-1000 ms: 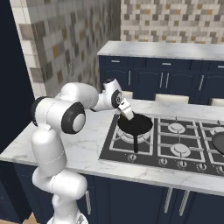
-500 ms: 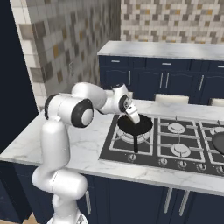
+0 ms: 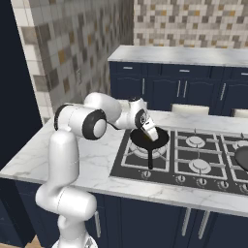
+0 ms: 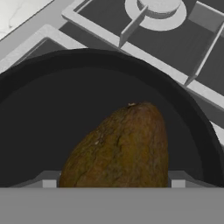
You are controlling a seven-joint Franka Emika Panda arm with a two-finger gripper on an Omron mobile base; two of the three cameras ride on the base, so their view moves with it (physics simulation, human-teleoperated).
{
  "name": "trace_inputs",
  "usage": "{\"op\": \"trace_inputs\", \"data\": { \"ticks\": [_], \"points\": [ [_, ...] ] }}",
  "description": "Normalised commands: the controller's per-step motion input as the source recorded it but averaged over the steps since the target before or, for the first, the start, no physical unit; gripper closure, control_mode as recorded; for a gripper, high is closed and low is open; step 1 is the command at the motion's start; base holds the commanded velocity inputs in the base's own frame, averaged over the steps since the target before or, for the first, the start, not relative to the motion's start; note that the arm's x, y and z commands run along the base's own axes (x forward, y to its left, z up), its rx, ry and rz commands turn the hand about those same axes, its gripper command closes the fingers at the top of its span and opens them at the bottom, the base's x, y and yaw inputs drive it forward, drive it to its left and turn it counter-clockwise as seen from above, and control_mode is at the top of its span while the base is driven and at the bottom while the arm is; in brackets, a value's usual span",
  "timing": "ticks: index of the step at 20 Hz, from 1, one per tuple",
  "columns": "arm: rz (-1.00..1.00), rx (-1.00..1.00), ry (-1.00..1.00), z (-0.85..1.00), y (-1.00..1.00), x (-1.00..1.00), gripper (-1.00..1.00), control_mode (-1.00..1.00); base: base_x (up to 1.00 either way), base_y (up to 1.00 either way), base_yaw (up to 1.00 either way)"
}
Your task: Place both pans onto different burners. Then place the avocado and the fish on different pans.
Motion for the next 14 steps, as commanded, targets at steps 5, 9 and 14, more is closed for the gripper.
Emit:
{"op": "trace_inputs", "data": {
  "ticks": [5,9,14],
  "points": [
    [-0.01,0.0,0.0,-0.29,-0.14,0.1,-1.0,-1.0,0.0,0.0,0.0],
    [0.0,0.0,-0.03,0.15,-0.28,-0.03,-1.0,-1.0,0.0,0.0,0.0],
    [0.0,0.0,-0.04,0.27,-0.22,-0.09,-1.0,-1.0,0.0,0.0,0.0]
  ]
}}
